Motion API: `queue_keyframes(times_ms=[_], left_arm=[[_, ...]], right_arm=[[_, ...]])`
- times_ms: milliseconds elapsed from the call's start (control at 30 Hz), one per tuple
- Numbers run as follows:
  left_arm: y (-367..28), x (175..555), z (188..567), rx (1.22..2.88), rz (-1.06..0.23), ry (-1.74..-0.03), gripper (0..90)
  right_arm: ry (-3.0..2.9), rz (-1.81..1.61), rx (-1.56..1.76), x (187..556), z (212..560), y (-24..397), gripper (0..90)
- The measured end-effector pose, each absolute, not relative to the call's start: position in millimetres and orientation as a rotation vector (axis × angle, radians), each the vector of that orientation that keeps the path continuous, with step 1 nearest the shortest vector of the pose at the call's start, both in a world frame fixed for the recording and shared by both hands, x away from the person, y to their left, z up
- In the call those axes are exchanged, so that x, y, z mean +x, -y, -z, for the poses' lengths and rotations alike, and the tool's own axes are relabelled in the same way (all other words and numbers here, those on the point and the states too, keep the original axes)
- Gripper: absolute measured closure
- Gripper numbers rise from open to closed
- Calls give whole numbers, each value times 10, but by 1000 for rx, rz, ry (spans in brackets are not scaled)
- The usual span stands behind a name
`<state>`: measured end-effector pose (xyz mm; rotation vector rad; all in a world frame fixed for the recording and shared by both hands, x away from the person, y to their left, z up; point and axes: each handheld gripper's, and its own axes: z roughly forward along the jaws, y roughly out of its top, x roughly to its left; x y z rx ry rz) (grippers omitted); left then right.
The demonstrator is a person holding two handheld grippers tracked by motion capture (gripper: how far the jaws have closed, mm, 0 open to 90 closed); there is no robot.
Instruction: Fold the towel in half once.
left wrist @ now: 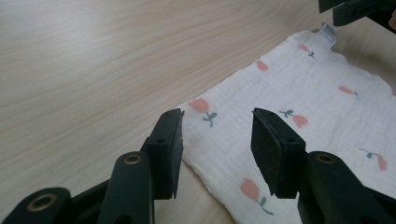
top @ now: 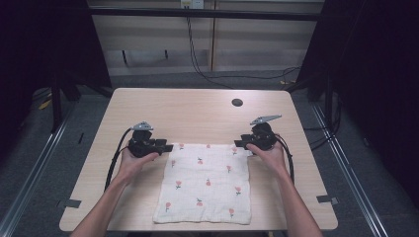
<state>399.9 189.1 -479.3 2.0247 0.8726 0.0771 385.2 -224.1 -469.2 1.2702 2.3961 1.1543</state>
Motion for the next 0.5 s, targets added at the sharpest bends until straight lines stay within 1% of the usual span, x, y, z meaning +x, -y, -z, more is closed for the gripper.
queue_keyframes(times_ms=[67, 233, 300, 333, 500], left_arm=[[-1900, 4031, 4813, 2029, -84, -891, 531], [-1932, 4098, 4902, 2030, -80, -935, 526], [-1924, 4117, 4934, 2049, -90, -942, 527], [-1914, 4138, 4956, 2061, -91, -936, 520], [-1887, 4178, 4966, 2064, -89, -926, 507]], right_arm=[[-2407, -1131, 1302, 3893, 4785, 2277, 551], [-2415, -1076, 1311, 3871, 4862, 2300, 549], [-2412, -1045, 1322, 3852, 4887, 2339, 529], [-2406, -1014, 1325, 3843, 4919, 2370, 479], [-2397, -990, 1325, 3828, 4943, 2384, 480]])
